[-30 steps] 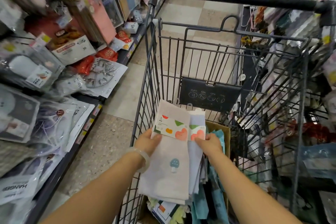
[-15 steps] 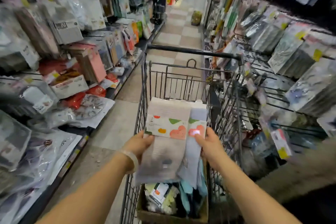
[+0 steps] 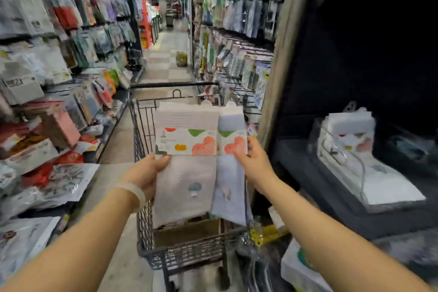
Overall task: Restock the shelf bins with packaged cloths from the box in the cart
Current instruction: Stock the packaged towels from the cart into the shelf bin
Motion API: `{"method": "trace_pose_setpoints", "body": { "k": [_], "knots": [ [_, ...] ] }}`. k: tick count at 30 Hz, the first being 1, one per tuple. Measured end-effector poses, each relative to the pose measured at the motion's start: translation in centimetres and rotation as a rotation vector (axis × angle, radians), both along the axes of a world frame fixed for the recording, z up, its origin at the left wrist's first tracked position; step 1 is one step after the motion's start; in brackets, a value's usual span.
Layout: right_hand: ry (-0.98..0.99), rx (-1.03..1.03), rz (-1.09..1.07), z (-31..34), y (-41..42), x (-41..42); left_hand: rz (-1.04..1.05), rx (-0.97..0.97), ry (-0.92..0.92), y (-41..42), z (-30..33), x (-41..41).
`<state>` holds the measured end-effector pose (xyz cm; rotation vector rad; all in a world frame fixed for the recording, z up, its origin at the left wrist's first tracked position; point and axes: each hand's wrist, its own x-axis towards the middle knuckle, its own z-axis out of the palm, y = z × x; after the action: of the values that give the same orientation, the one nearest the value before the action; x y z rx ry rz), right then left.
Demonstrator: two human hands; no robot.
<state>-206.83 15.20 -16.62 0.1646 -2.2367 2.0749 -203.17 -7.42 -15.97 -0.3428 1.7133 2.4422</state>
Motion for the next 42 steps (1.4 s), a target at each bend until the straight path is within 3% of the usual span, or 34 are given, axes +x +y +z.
{"method": "trace_pose_setpoints", "body": {
  "k": [11, 18, 22, 27, 34, 40, 42],
  "knots": [
    [0.080, -0.053, -0.141, 10.8, 16.6, 7.4, -0.330, 0.122, 0.180, 14.5, 11.6, 2.4],
    [0.010, -0.162, -0.054, 15.1, 29.9, 6.1, -0.288, 0.228, 0.179, 22.9, 13.2, 1.2],
    [-0.144, -0.123, 0.097, 13.4, 34.7, 1.6, -0.208, 0.228, 0.161, 26.0, 12.3, -0.4],
    [-0.263, -0.004, 0.135, 7.4, 35.5, -3.3, -0.051, 0.200, 0.154, 28.5, 10.8, -1.4],
    [-0.234, 0.051, 0.051, 2.5, 34.8, -7.0, 0.123, 0.235, 0.146, 29.5, 10.3, -1.6],
    [-0.145, 0.056, -0.084, 2.1, 34.5, -6.0, 0.129, 0.199, 0.157, 30.4, 11.5, -1.8],
    [-0.081, 0.140, -0.114, 2.4, 34.1, -5.6, 0.116, 0.176, 0.174, 30.7, 12.1, -1.9]
  ]
}}
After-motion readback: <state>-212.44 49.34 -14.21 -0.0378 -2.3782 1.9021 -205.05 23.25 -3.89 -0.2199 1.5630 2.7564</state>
